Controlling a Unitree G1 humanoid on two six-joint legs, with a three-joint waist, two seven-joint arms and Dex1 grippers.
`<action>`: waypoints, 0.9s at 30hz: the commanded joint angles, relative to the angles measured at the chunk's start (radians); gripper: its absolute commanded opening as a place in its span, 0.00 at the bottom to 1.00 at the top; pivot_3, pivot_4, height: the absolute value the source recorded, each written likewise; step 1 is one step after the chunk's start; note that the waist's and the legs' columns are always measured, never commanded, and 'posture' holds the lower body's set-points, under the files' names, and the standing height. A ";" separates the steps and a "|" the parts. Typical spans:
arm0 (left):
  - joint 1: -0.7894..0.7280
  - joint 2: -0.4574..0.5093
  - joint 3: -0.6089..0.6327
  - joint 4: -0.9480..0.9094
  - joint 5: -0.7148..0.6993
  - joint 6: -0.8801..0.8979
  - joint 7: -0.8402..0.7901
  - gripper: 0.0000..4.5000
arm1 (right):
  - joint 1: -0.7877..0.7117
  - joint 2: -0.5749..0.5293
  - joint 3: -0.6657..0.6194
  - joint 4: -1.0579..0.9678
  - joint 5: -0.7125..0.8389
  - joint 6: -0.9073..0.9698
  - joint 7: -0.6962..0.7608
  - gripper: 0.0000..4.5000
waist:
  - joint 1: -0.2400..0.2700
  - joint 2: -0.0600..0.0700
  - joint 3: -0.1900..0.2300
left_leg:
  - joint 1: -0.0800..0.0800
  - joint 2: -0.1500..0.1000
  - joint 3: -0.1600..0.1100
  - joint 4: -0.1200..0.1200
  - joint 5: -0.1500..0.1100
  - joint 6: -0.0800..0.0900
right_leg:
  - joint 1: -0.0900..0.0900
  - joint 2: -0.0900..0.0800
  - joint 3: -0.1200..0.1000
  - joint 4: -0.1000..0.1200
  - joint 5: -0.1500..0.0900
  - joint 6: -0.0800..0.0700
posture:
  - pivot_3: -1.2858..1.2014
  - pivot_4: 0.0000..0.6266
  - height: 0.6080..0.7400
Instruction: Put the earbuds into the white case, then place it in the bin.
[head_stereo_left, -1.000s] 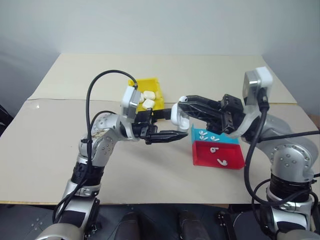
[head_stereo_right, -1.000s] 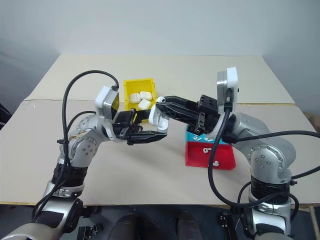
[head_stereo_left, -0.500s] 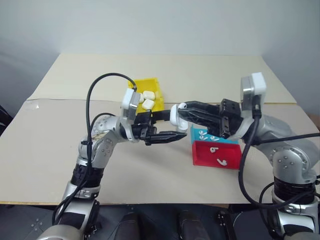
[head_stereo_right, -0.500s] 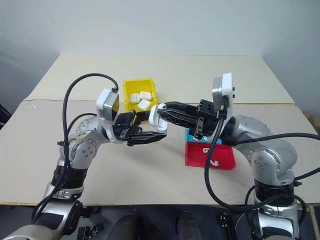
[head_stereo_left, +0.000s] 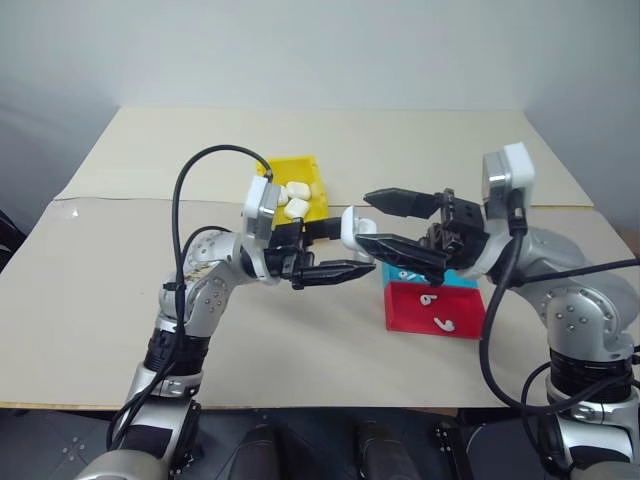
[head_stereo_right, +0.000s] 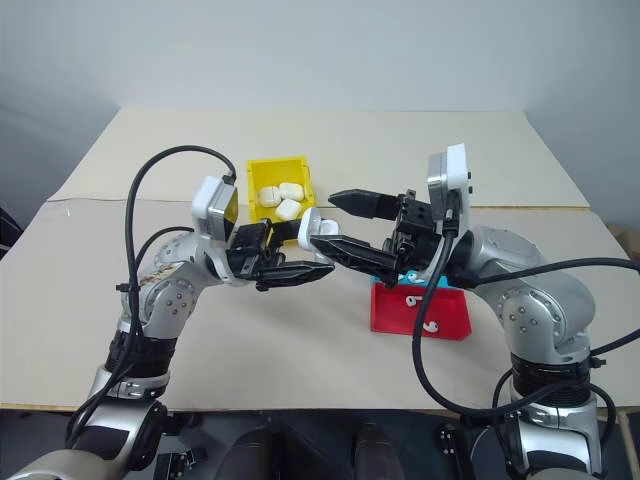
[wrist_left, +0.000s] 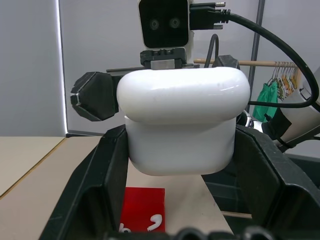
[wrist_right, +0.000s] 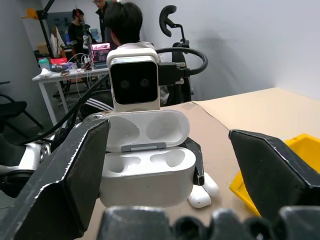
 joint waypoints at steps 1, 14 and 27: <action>-0.005 0.003 0.019 -0.036 -0.002 -0.027 0.006 0.62 | -0.024 -0.009 -0.016 -0.009 0.021 -0.006 0.000 0.99 | 0.000 0.000 0.000 | 0.000 0.000 0.000 0.000 0.000 0.000 | 0.000 0.000 0.000 0.000 0.000 0.000 | 0.52 0.24 1.00; 0.079 0.091 0.083 -0.092 -0.031 0.009 0.043 0.62 | -0.024 -0.206 -0.072 0.075 -0.043 0.031 -0.007 0.99 | 0.002 0.000 0.000 | 0.000 0.000 0.000 0.000 0.000 0.000 | 0.000 0.000 0.000 -0.001 0.000 0.000 | 0.52 0.24 1.00; 0.126 0.201 0.134 -0.130 -0.088 0.050 -0.006 0.62 | 0.011 -0.631 0.211 0.089 -0.403 -0.041 0.256 0.99 | -0.001 0.000 0.000 | 0.000 0.000 0.001 -0.001 0.000 0.001 | -0.001 0.000 0.000 -0.003 0.000 0.000 | 0.52 0.24 1.00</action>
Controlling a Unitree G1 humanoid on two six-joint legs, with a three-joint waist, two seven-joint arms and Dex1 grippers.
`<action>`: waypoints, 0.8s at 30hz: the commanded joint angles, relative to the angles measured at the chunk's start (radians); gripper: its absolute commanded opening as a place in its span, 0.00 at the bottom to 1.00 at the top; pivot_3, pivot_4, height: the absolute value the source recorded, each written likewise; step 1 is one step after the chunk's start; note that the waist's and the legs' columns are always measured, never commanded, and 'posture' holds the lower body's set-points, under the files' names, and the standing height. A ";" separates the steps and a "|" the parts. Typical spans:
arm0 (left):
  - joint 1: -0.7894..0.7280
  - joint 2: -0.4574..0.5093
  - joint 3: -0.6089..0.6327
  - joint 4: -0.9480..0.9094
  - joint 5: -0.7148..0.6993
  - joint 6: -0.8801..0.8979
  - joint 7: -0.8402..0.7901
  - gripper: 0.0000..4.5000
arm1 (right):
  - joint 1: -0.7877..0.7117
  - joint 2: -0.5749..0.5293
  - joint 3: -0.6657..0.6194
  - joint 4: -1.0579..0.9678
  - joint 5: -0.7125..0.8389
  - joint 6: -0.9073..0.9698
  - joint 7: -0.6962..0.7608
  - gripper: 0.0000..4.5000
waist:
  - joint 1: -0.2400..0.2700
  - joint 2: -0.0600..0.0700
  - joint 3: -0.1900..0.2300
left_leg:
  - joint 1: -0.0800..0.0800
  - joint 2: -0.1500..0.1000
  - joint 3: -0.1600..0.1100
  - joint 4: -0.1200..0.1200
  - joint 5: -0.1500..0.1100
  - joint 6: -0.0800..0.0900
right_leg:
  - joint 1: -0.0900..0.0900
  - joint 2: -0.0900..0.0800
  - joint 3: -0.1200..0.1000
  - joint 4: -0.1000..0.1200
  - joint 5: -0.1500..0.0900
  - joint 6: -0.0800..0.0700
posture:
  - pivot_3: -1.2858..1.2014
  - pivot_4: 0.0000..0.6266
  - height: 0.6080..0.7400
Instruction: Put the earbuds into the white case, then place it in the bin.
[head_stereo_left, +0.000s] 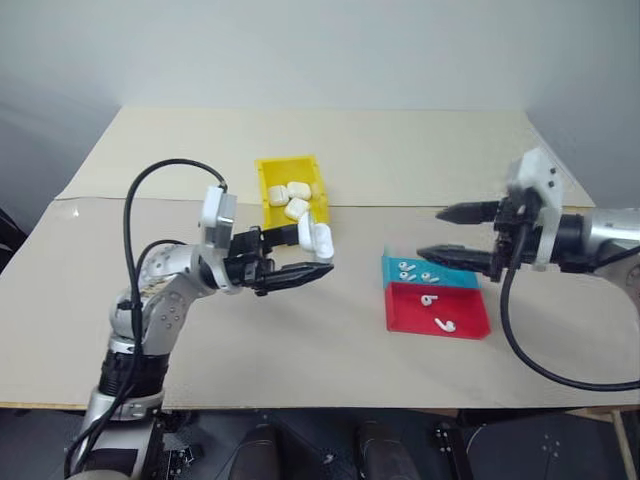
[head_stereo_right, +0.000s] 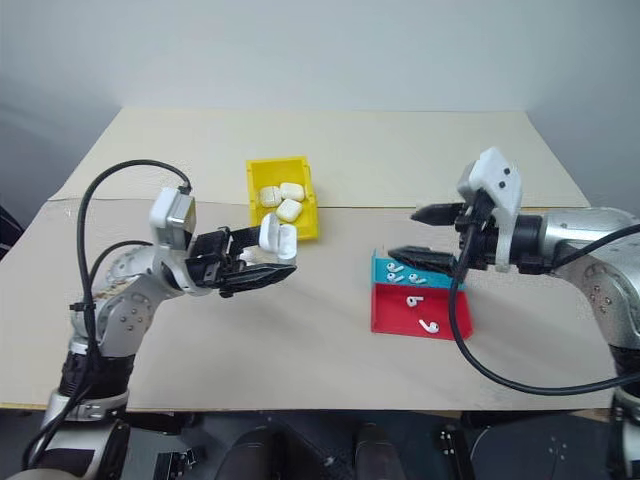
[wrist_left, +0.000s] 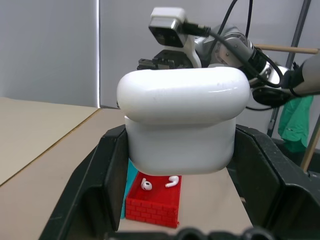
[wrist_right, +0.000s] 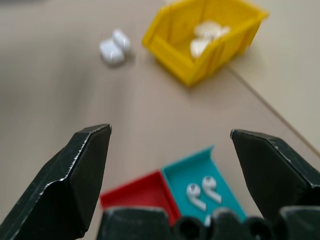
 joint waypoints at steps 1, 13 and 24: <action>-0.006 0.011 0.025 -0.036 -0.034 -0.002 -0.019 0.62 | 0.013 -0.081 0.098 -0.017 -0.170 -0.161 0.126 0.99 | 0.001 0.000 0.000 | 0.000 0.000 0.000 0.000 0.000 0.000 | 0.000 0.000 0.000 0.000 0.000 0.000 | 0.52 0.24 1.00; -0.030 -0.062 -0.022 -0.055 -0.019 -0.023 -0.001 0.62 | -0.116 0.035 0.337 0.255 -0.578 -0.588 0.317 0.72 | 0.001 0.000 0.000 | 0.000 0.000 0.001 0.000 0.000 0.000 | 0.000 0.000 0.000 -0.002 0.001 0.001 | 0.52 0.24 1.00; 0.010 -0.091 -0.030 -0.105 -0.018 -0.031 0.033 0.62 | -0.168 0.115 0.353 0.387 -0.684 -0.768 0.424 0.64 | 0.004 0.000 0.000 | -0.001 0.000 0.001 0.000 0.000 0.000 | 0.001 0.000 0.000 -0.004 0.001 0.001 | 0.52 0.24 1.00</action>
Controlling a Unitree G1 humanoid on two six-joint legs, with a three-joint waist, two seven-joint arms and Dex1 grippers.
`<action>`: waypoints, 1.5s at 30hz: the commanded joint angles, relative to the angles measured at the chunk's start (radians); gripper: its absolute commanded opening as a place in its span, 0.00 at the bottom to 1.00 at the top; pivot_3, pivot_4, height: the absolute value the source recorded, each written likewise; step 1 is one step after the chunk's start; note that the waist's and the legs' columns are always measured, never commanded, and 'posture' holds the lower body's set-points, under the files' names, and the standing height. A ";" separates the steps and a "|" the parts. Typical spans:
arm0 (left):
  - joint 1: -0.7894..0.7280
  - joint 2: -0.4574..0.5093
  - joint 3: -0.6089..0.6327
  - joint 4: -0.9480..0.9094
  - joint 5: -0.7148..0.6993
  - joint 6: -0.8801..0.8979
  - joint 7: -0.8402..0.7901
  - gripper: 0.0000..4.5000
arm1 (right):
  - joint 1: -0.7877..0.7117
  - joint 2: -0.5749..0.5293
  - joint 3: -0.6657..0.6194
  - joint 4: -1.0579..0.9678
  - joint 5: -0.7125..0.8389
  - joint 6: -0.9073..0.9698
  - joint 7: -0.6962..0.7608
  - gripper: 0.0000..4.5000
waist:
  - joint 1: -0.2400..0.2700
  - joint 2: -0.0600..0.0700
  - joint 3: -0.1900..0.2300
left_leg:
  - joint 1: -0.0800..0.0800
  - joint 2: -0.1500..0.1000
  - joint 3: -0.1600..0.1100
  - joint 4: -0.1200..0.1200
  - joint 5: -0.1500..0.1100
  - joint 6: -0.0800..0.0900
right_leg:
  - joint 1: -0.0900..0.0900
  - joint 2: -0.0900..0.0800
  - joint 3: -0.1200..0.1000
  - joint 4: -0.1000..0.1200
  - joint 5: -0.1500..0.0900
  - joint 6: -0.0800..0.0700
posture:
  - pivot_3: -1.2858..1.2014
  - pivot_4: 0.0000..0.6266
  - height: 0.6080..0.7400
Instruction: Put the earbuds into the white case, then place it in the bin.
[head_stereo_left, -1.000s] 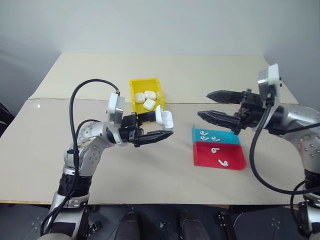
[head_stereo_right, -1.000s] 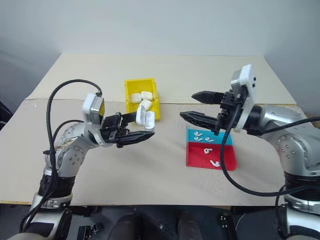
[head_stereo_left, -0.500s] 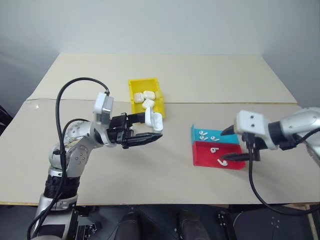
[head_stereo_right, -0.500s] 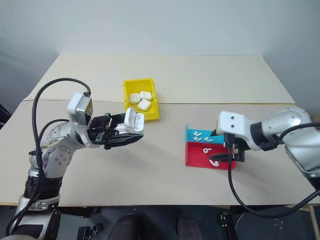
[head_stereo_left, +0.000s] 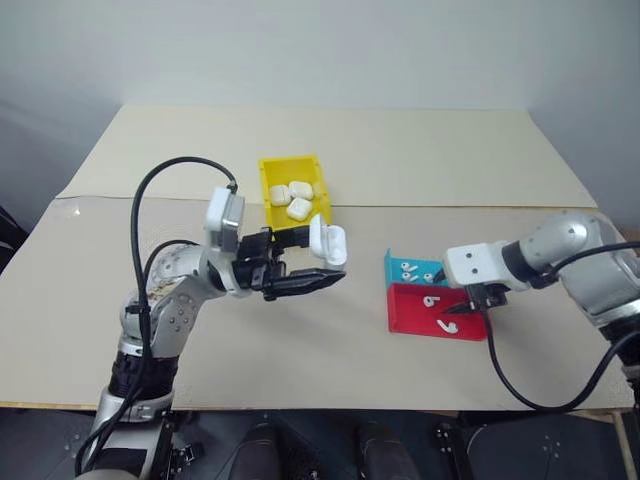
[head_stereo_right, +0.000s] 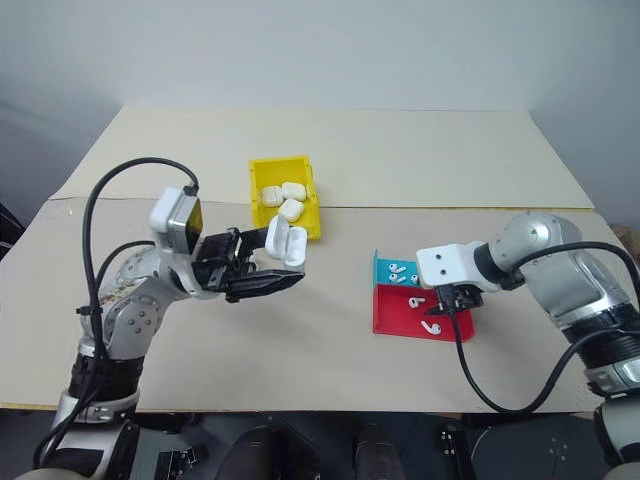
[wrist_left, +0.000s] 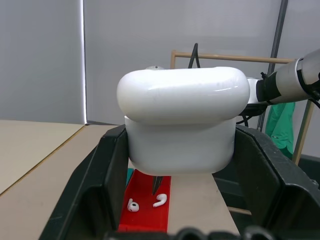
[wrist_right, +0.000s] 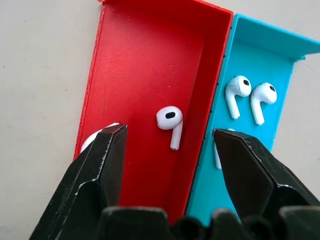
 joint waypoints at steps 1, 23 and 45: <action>0.007 -0.002 0.002 -0.048 -0.007 -0.023 0.008 0.62 | -0.020 0.002 -0.020 -0.002 -0.019 -0.045 0.023 0.60 | 0.000 0.000 0.000 | 0.000 0.000 0.000 0.000 0.000 0.000 | 0.000 0.000 0.000 0.000 0.000 0.000 | 0.52 0.24 1.00; 0.030 0.009 0.009 -0.077 -0.008 -0.023 0.035 0.62 | 0.005 0.002 -0.143 -0.142 0.068 0.017 0.037 0.37 | 0.001 0.000 0.000 | 0.001 0.000 0.000 0.000 0.000 0.000 | 0.001 0.000 0.000 0.000 0.000 0.000 | 0.52 0.24 1.00; 0.045 0.017 0.008 -0.107 -0.019 -0.007 0.060 0.62 | 0.047 0.051 -0.032 -0.051 -0.147 -0.151 -0.018 0.37 | 0.009 0.000 0.000 | 0.001 0.000 0.000 0.001 0.000 0.000 | 0.001 0.000 0.000 0.001 0.000 0.000 | 0.52 0.24 1.00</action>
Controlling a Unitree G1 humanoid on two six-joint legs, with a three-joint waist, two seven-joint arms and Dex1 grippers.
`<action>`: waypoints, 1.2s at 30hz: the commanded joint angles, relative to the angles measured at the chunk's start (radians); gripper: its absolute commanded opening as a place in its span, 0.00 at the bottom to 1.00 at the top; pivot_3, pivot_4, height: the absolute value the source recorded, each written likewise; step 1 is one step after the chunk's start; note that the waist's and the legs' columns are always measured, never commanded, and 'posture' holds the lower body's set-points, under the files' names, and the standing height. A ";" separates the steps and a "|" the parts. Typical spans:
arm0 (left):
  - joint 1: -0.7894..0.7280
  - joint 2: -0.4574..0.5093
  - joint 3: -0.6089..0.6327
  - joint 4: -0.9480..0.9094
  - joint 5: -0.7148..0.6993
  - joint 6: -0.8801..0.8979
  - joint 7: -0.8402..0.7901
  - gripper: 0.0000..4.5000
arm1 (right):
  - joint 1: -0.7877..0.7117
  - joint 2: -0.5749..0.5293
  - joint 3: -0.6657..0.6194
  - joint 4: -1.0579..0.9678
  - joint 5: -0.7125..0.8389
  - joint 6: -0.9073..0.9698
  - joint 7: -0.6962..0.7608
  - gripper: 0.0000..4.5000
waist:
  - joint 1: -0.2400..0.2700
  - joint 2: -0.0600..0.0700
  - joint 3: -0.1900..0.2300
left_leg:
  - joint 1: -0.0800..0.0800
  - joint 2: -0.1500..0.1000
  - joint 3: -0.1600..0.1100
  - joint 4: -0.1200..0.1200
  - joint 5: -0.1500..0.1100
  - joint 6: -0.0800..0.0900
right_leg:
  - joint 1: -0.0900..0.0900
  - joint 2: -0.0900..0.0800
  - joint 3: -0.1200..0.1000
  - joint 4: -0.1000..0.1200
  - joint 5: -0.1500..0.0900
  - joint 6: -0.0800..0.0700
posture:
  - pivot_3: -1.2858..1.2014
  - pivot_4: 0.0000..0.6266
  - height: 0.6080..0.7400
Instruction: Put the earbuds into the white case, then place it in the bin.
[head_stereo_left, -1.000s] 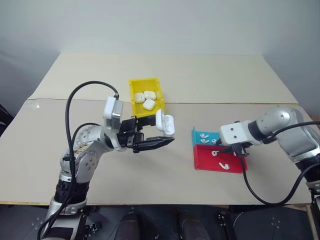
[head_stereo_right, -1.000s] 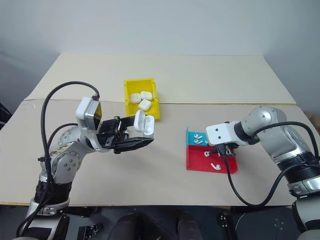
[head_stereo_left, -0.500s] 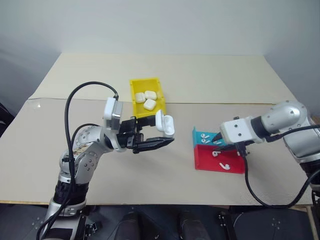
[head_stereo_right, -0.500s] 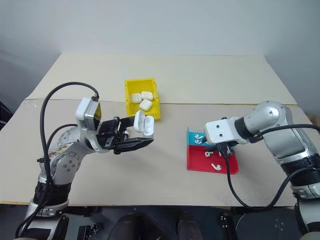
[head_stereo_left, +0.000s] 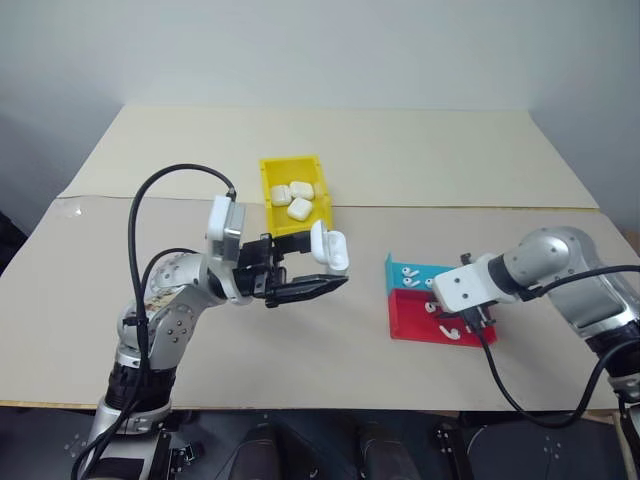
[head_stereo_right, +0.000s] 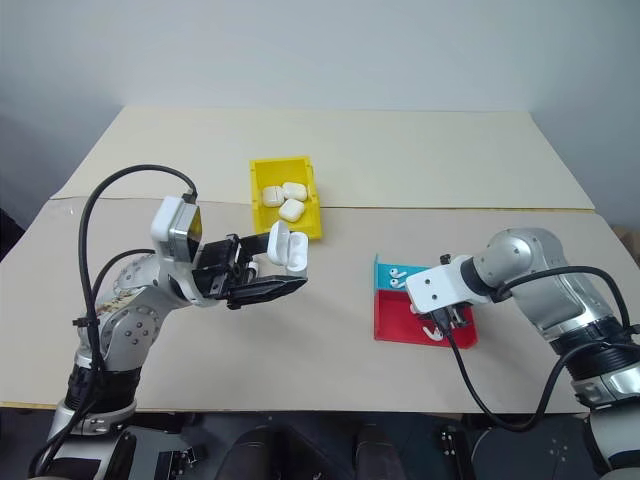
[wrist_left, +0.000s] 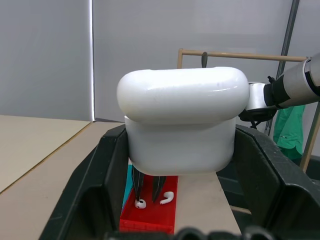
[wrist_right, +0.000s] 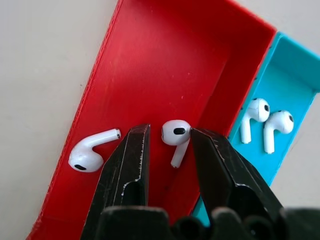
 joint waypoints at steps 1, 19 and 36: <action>0.003 0.007 0.011 -0.048 -0.019 -0.007 0.008 0.62 | -0.021 0.004 -0.012 -0.005 -0.018 -0.019 -0.006 0.37 | 0.000 0.000 0.000 | 0.000 0.000 0.000 0.000 0.000 0.000 | 0.000 0.000 0.000 0.000 0.000 0.000 | 0.52 0.24 1.00; -0.004 0.004 0.005 -0.041 -0.023 -0.007 0.009 0.62 | 0.005 -0.049 -0.099 -0.104 0.072 0.041 0.037 0.45 | 0.004 0.000 0.000 | 0.000 0.000 0.000 0.000 0.000 0.000 | 0.000 0.000 0.000 0.000 0.000 0.000 | 0.52 0.24 1.00; -0.004 -0.001 0.004 -0.039 -0.016 -0.014 0.014 0.62 | 0.010 -0.036 -0.059 -0.049 0.004 -0.001 0.009 0.65 | 0.004 0.000 0.000 | 0.001 0.000 0.000 0.000 0.000 0.000 | 0.001 0.000 0.000 0.000 0.000 0.000 | 0.52 0.24 1.00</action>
